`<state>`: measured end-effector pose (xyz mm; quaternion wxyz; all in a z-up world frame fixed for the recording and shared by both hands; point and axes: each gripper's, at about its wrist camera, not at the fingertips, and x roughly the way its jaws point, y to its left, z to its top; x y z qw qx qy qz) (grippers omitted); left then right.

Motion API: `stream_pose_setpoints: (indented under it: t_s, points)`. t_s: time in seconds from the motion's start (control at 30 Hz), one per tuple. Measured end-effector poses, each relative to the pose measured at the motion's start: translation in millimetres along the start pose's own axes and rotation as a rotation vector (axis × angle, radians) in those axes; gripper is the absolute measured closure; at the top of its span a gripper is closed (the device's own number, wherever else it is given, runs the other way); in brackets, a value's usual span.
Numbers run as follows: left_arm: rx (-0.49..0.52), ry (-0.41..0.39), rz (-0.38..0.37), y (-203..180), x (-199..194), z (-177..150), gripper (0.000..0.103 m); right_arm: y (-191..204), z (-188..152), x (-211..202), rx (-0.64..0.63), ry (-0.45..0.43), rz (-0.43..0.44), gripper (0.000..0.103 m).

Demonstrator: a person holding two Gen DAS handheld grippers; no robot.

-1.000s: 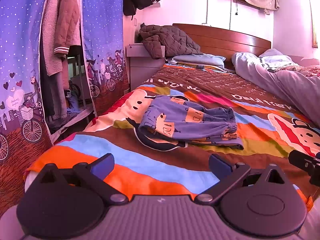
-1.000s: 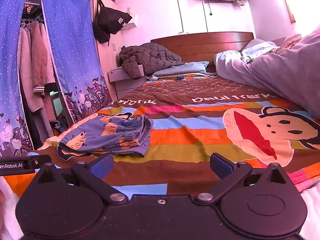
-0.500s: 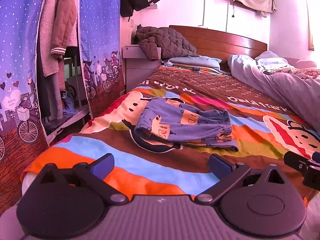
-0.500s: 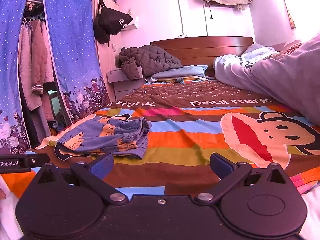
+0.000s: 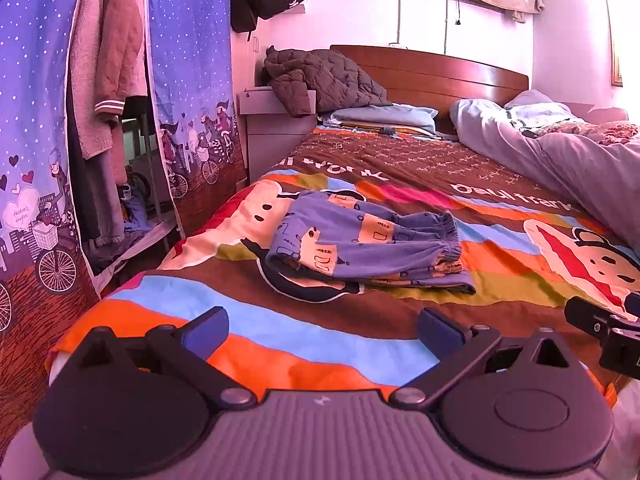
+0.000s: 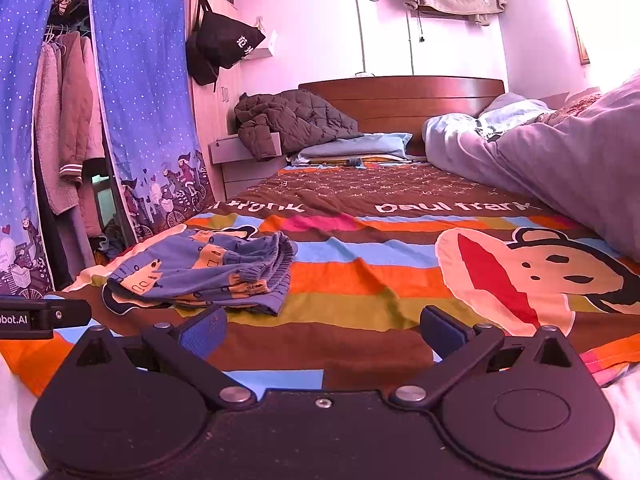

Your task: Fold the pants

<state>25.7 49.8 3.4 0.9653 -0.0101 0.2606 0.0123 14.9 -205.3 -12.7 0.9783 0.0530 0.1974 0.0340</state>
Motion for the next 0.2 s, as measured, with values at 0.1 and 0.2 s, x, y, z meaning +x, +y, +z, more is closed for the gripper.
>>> stream_pose_setpoints:
  t_s: [0.1,0.2]
  points:
    - [0.002,0.0,-0.001,0.2,0.2,0.1,0.0,-0.2,0.0,0.0,-0.003,-0.001,0.001,0.001]
    - [0.002,0.01,-0.002,1.0,1.1,0.1,0.0,0.1,-0.1,0.0,-0.001,0.0,0.001,0.001]
